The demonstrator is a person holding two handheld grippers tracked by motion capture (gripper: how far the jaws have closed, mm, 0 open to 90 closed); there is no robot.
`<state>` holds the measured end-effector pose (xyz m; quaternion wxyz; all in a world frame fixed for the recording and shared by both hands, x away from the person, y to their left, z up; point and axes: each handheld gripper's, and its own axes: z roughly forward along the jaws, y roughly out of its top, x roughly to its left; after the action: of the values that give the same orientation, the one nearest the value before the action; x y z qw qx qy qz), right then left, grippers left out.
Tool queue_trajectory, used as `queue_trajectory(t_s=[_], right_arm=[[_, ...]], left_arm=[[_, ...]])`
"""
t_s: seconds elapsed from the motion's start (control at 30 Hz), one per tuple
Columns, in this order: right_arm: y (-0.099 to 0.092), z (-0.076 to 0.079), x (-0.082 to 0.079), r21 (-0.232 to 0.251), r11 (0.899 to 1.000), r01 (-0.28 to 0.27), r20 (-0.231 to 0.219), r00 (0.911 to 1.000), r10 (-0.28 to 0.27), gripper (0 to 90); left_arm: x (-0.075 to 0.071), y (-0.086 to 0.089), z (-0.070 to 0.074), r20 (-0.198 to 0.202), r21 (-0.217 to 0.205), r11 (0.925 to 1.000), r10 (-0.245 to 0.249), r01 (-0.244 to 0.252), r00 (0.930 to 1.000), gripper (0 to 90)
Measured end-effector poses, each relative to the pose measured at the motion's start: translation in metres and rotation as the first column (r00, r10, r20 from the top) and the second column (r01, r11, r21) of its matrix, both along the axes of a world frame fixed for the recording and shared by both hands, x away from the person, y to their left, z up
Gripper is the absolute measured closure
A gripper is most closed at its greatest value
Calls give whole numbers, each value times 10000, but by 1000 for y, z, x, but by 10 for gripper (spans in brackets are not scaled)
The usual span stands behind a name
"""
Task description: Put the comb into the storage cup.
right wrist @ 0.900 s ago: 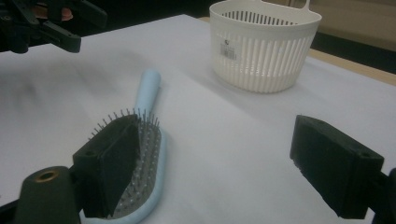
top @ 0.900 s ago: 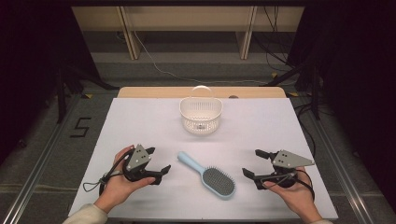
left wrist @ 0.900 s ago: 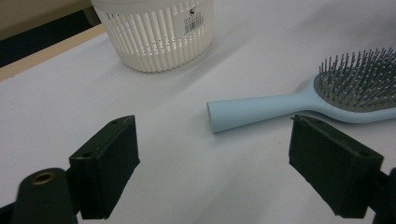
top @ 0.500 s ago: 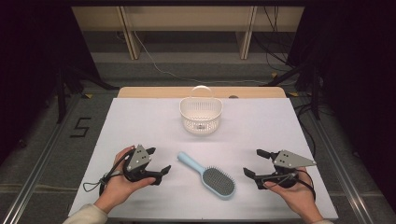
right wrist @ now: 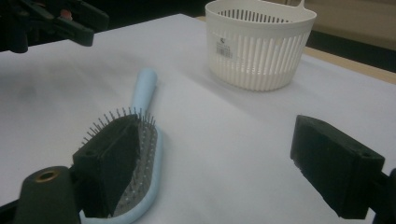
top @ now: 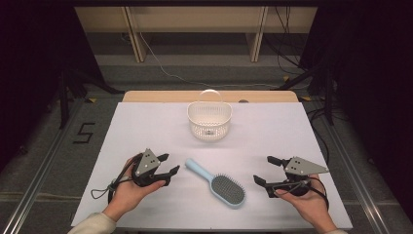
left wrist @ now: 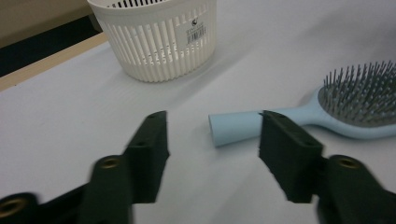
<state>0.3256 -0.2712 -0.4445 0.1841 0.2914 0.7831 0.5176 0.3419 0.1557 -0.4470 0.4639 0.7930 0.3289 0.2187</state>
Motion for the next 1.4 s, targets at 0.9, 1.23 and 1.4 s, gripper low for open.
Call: queue_trajectory(t_s=[0.9, 1.23, 1.4], right_arm=[[2, 0, -1, -18, 10000, -17, -53, 10000, 17, 186], [-1, 1, -1, 79, 10000, 40, -109, 9999, -39, 186], [-1, 0, -1, 59, 10000, 10, -127, 9999, -9, 186]], left_arm=[[62, -82, -9, -1446, 1175, 9921, -259, 431, 9892, 896], [74, -98, -22, -1593, 1717, 9841, -186, 463, 9870, 896], [78, -100, -31, -1920, 2063, 9770, -142, 545, 9813, 896]])
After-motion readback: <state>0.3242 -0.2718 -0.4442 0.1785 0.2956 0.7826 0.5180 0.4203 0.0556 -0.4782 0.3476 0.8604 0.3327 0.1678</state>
